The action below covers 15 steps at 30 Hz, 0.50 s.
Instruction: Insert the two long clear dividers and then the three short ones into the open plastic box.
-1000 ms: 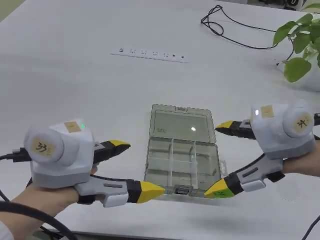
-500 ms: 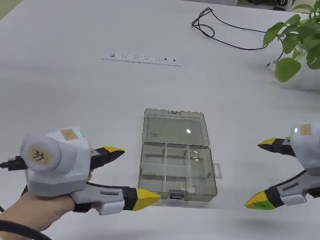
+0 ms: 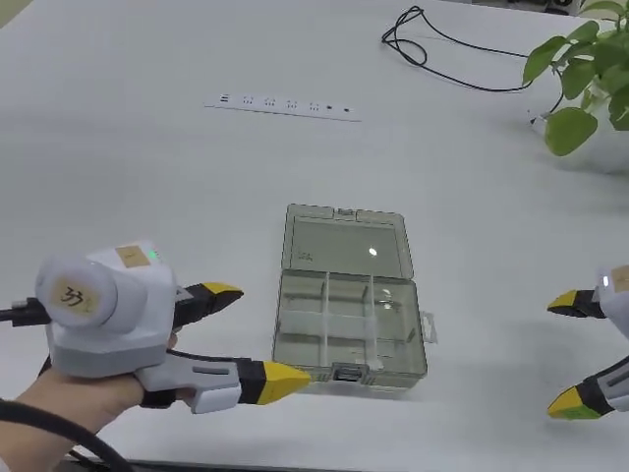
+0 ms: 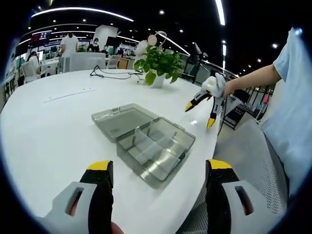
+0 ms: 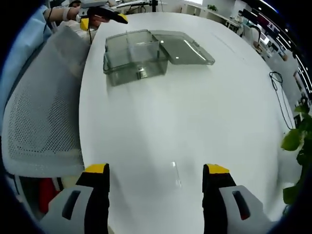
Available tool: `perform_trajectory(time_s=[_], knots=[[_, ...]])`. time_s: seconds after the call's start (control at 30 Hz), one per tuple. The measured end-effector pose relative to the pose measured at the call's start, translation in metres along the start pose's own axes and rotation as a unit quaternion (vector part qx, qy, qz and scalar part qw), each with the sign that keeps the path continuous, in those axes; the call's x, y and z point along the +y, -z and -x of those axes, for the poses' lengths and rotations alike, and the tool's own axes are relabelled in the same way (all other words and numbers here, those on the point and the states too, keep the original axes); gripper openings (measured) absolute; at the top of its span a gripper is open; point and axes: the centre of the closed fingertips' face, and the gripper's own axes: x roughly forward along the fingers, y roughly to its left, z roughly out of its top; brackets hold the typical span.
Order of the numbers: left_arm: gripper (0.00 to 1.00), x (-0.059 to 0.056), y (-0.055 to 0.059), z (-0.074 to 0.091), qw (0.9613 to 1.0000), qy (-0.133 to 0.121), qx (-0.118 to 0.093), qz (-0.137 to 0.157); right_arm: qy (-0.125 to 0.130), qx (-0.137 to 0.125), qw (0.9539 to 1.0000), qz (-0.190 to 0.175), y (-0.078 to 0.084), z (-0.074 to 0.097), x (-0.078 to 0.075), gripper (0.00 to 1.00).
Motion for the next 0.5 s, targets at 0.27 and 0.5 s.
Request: perform_trajectory(time_s=[0.27,0.5], knots=[[0.79,-0.001,0.001,0.004,0.9999,-0.008,-0.005,0.005,-0.01,0.041,0.9978,0.051,0.004,-0.005,-0.001,0.62],[0.78,0.002,0.003,0.008,0.9998,-0.014,-0.005,0.009,-0.017,0.056,0.9963,0.063,0.011,-0.004,-0.002,0.52]])
